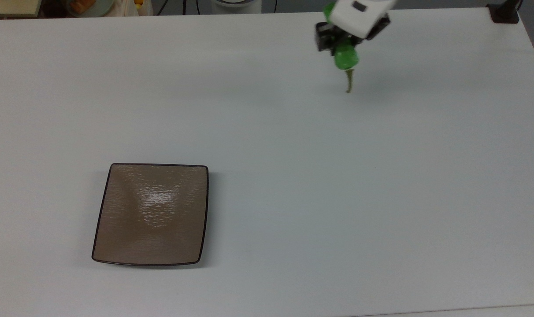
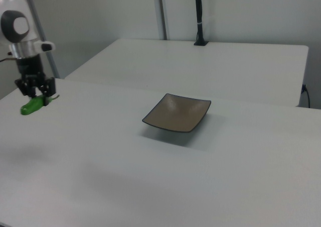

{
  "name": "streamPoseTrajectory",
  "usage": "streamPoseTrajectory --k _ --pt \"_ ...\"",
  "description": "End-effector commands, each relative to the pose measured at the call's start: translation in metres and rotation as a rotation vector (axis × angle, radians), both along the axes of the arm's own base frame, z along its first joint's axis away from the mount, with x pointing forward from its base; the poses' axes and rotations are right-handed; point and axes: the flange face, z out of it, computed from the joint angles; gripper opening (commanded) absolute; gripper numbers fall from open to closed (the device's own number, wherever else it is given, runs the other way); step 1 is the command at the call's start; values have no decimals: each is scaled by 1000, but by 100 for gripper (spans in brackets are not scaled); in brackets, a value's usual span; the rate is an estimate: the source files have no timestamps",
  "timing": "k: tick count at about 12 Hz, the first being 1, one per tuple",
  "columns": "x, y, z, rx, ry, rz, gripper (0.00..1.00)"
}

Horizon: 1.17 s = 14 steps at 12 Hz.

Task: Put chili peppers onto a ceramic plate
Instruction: 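Lift the chili pepper and carry it over the brown plate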

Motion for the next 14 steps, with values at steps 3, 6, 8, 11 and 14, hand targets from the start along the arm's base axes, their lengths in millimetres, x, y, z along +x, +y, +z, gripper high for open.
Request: streamPoseTrajectory --k 3,6,8,11,14 --pt "37 -117 38 37 -63 -41 4" --pt "63 -146 44 63 -188 -82 4" --pt "88 -153 39 134 -308 -161 4" --pt "113 -154 5 126 -358 -177 4" --pt "140 -191 -8 123 -479 -242 4"
